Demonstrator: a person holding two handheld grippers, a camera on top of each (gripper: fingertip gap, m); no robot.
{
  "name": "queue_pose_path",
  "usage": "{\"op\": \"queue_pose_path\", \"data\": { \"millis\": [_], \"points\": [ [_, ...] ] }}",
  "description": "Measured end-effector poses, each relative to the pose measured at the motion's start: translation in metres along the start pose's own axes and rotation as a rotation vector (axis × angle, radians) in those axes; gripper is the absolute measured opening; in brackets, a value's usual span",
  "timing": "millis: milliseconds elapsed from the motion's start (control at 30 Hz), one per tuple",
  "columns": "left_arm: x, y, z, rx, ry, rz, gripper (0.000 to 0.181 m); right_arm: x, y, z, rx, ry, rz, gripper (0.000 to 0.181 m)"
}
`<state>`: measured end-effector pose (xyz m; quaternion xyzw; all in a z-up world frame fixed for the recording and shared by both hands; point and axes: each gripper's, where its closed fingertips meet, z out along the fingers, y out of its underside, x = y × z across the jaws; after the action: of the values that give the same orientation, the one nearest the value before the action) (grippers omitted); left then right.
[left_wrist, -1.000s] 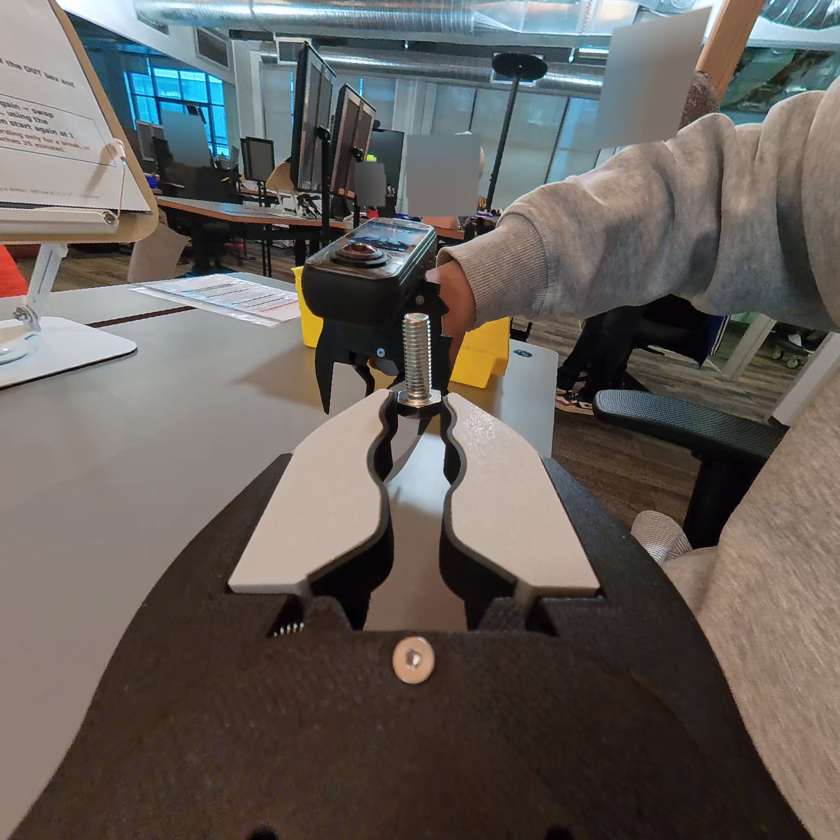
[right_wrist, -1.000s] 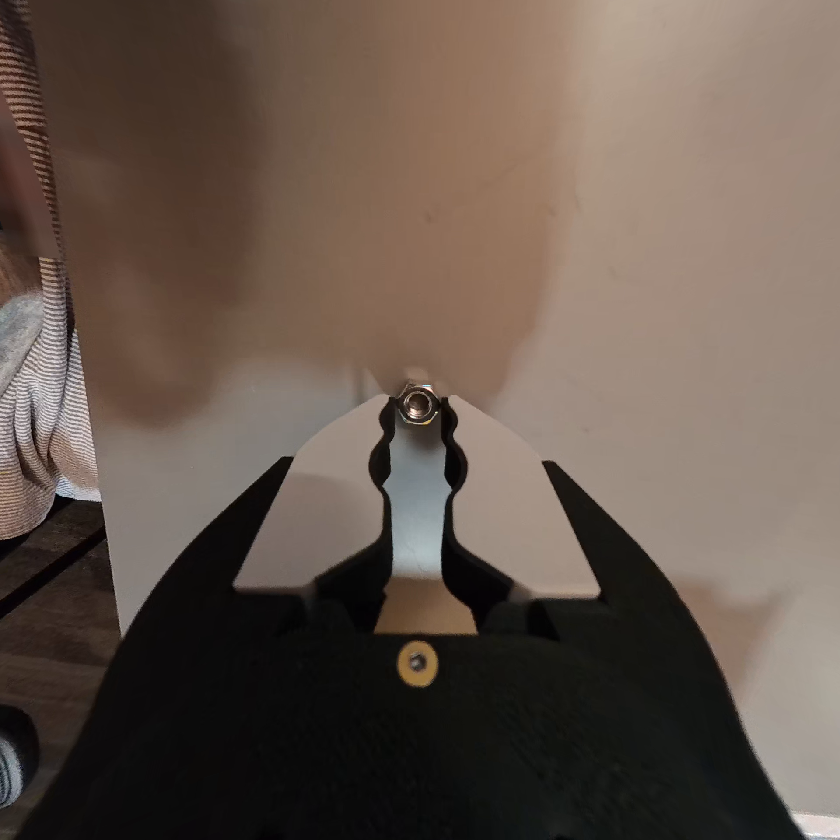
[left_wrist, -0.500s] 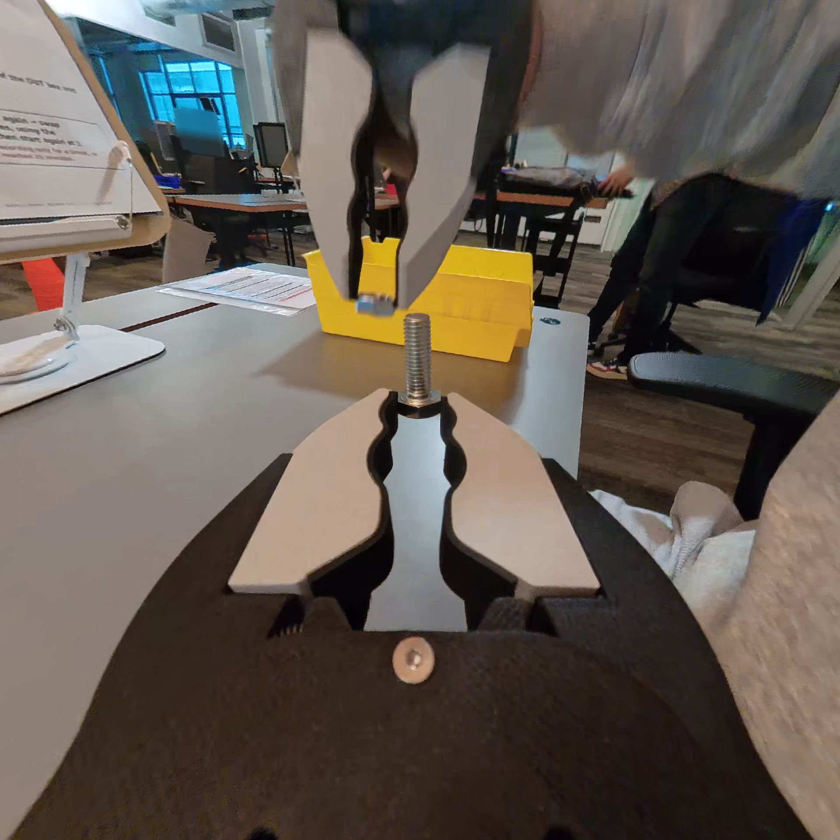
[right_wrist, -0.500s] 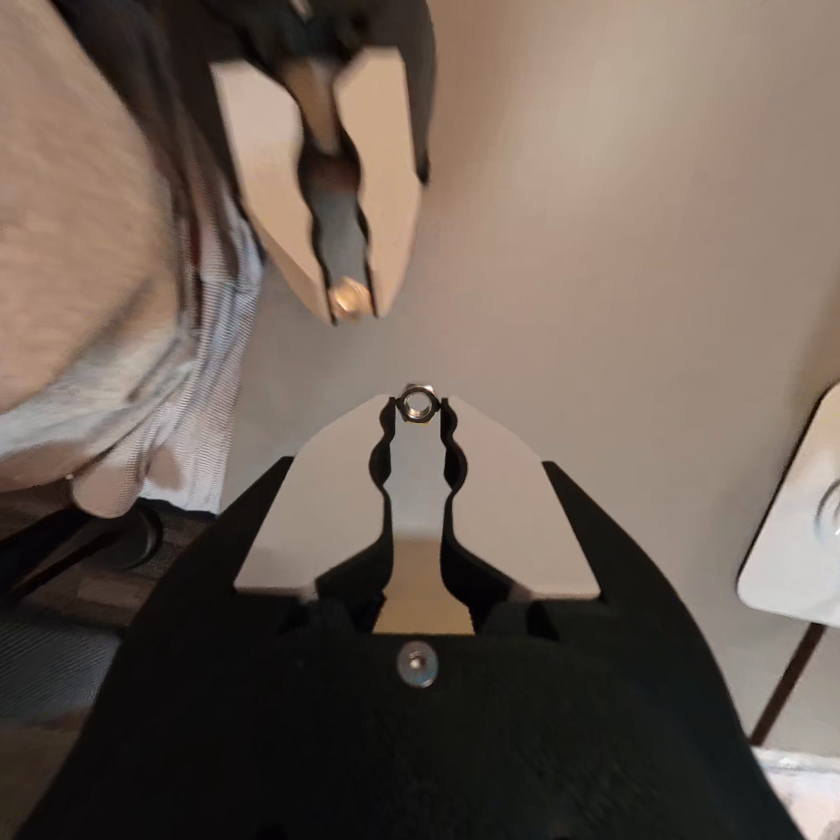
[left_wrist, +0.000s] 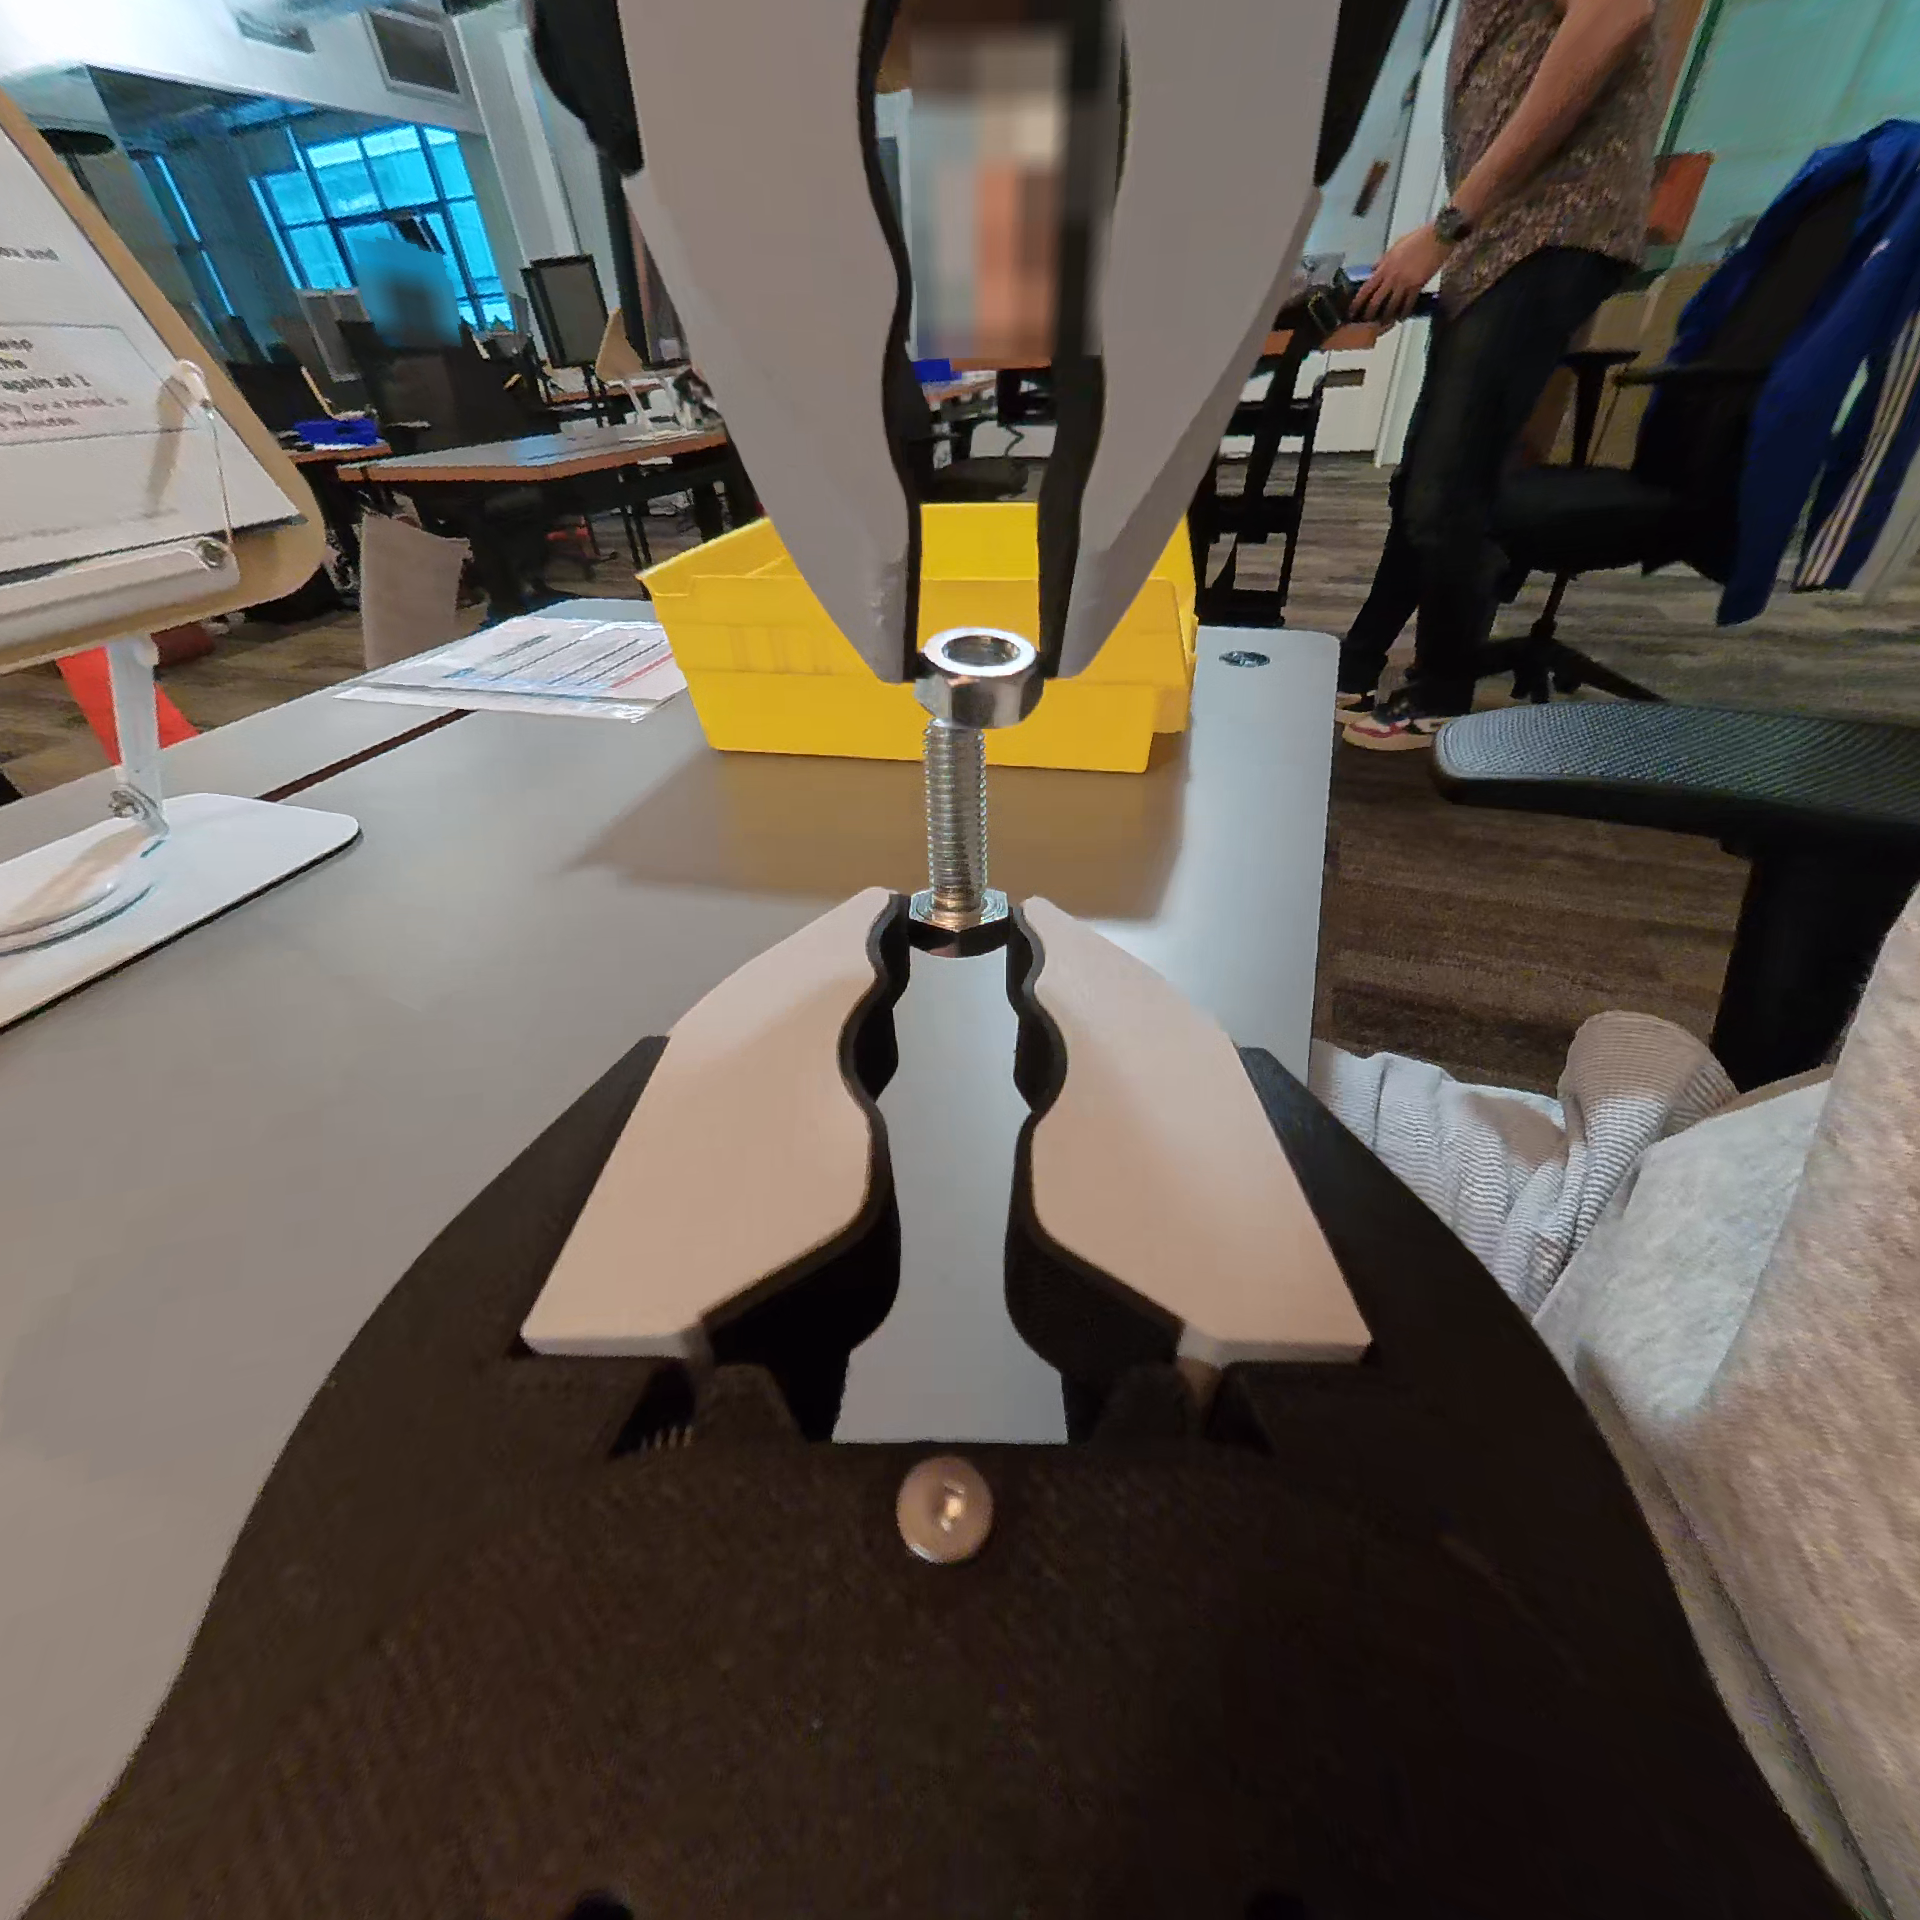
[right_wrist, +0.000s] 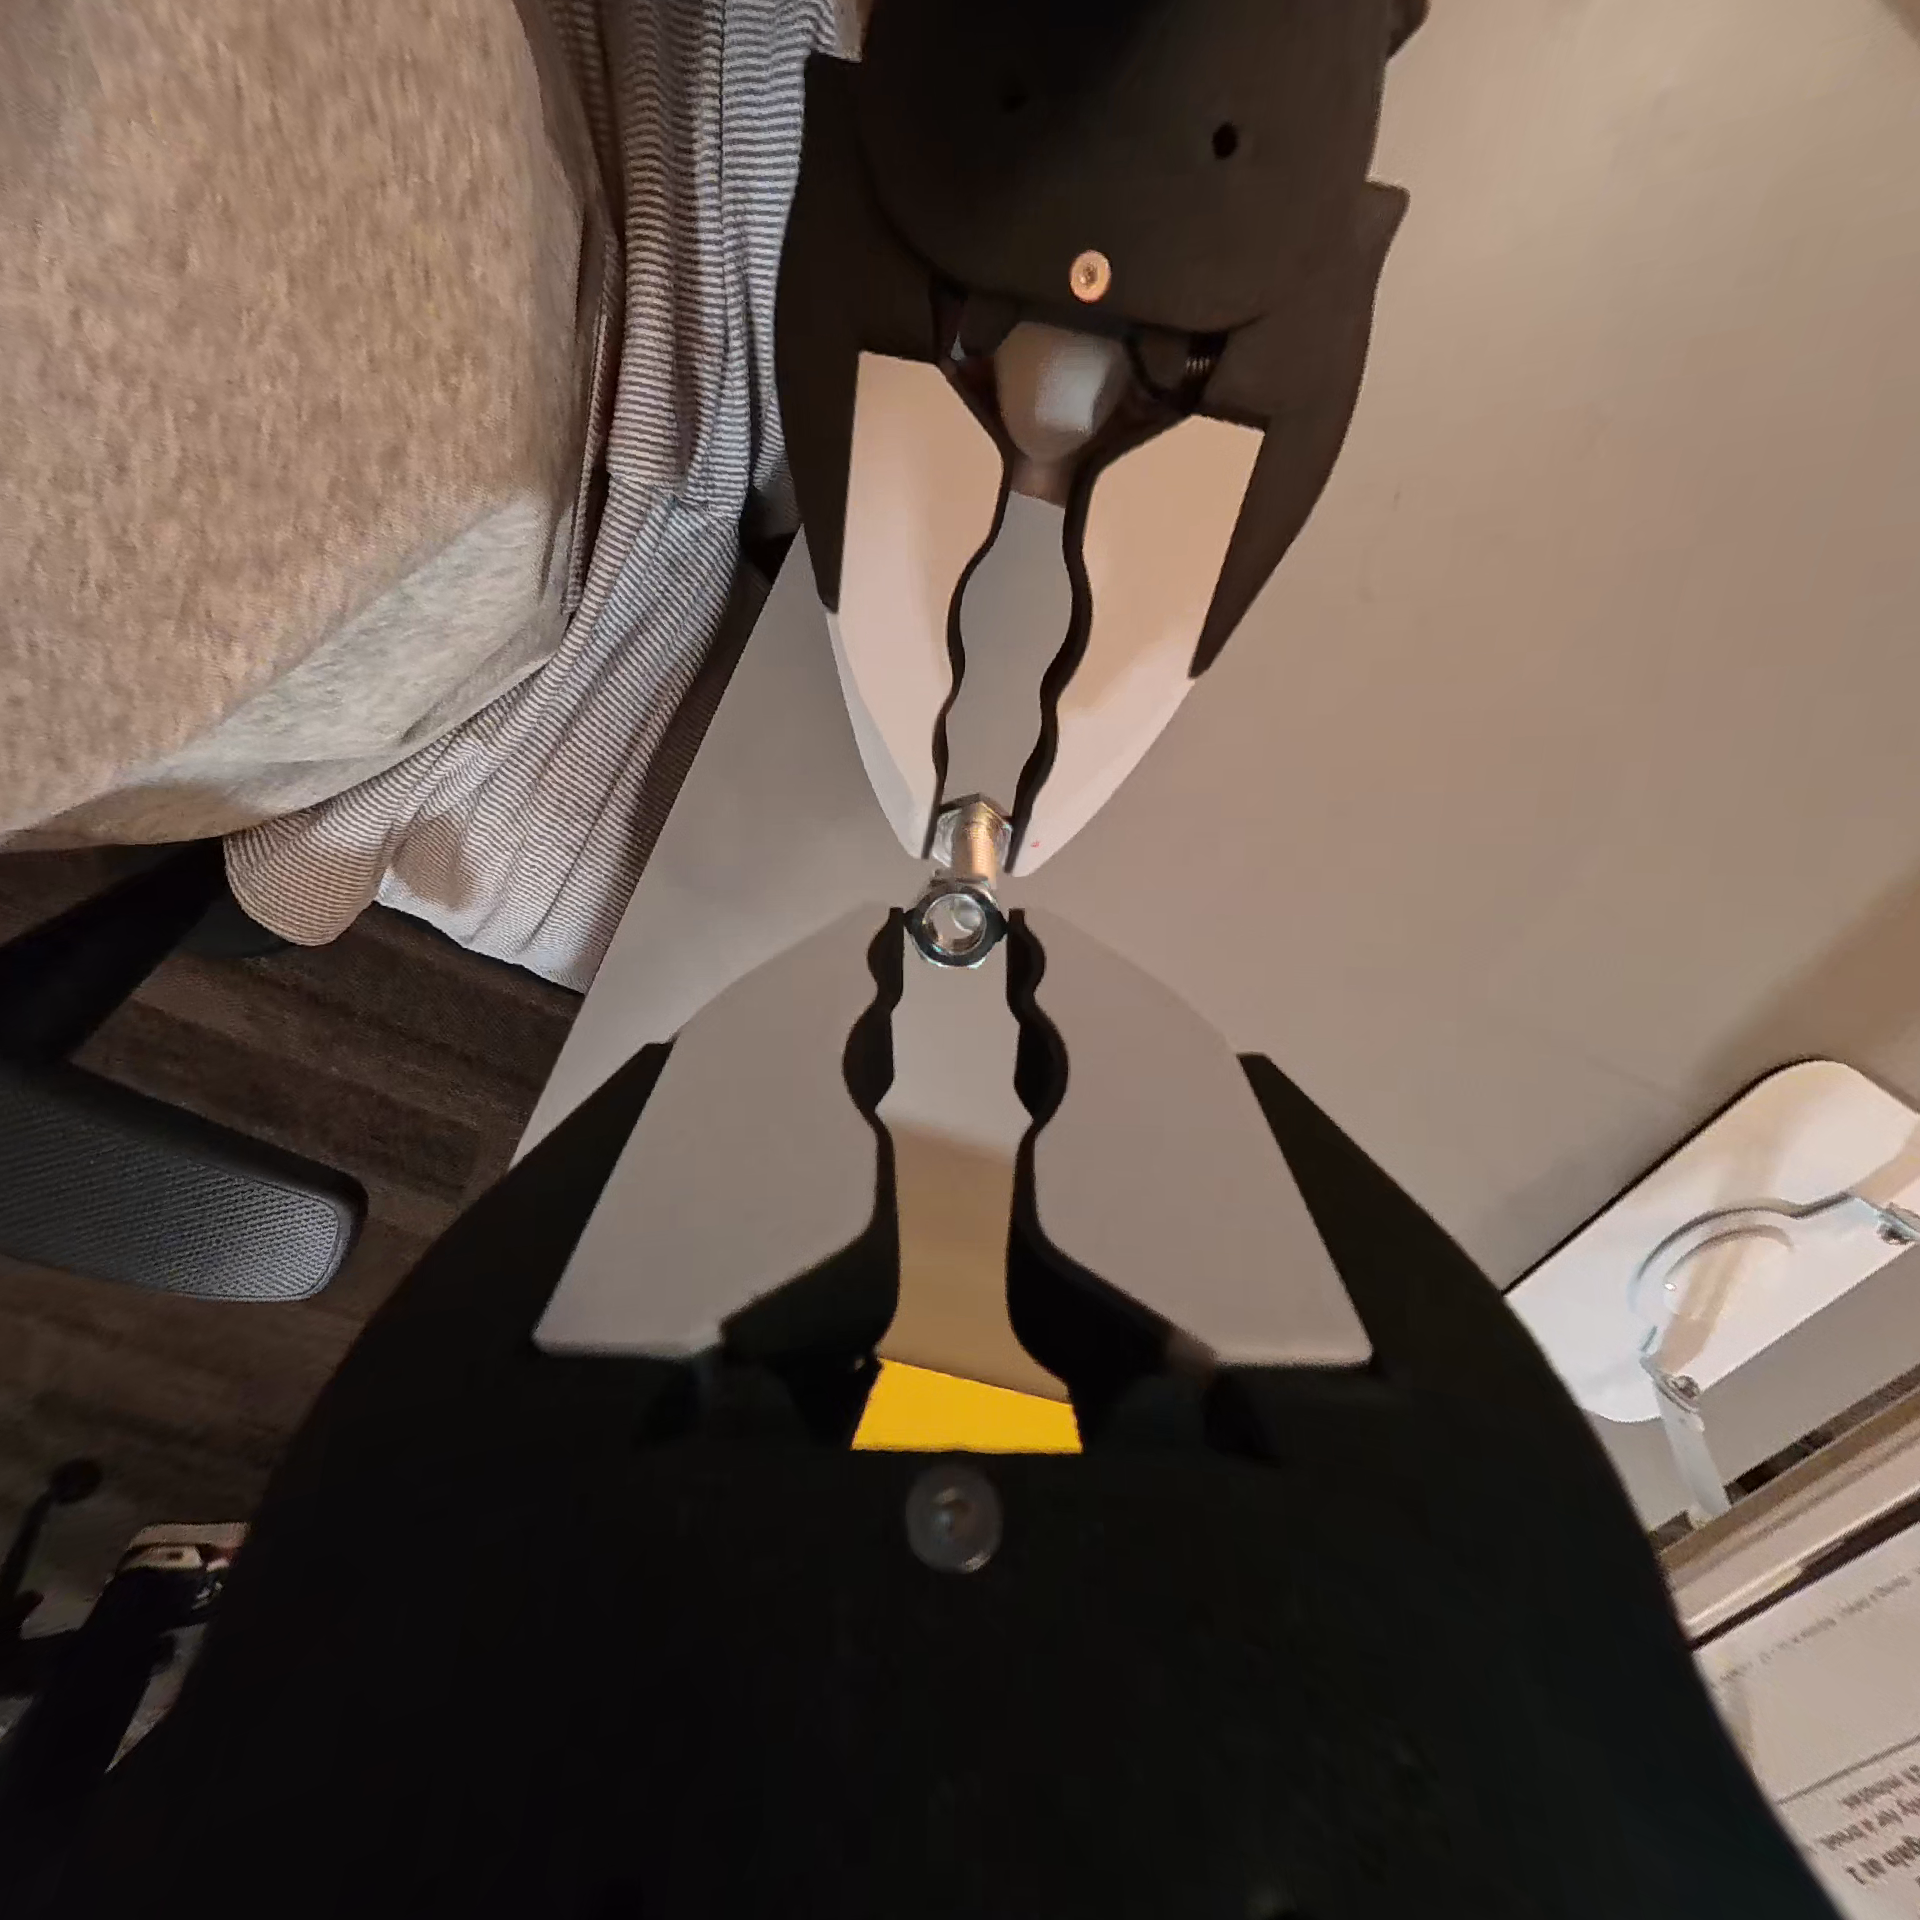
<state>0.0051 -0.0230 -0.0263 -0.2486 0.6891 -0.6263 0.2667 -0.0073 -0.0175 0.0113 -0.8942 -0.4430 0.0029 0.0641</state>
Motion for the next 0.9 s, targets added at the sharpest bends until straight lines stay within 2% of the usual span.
{"op": "queue_pose_path", "data": {
  "millis": [333, 900],
  "points": [
    [0.005, -0.009, -0.002, 0.053, 0.030, -0.003, 0.018, -0.001, -0.005, -0.002, 0.018, -0.013, -0.020, 0.019],
    [0.010, -0.024, -0.009, 0.178, 0.114, -0.131, 0.019, 0.000, -0.011, -0.016, 0.217, 0.039, 0.062, 0.019]
  ]
}}
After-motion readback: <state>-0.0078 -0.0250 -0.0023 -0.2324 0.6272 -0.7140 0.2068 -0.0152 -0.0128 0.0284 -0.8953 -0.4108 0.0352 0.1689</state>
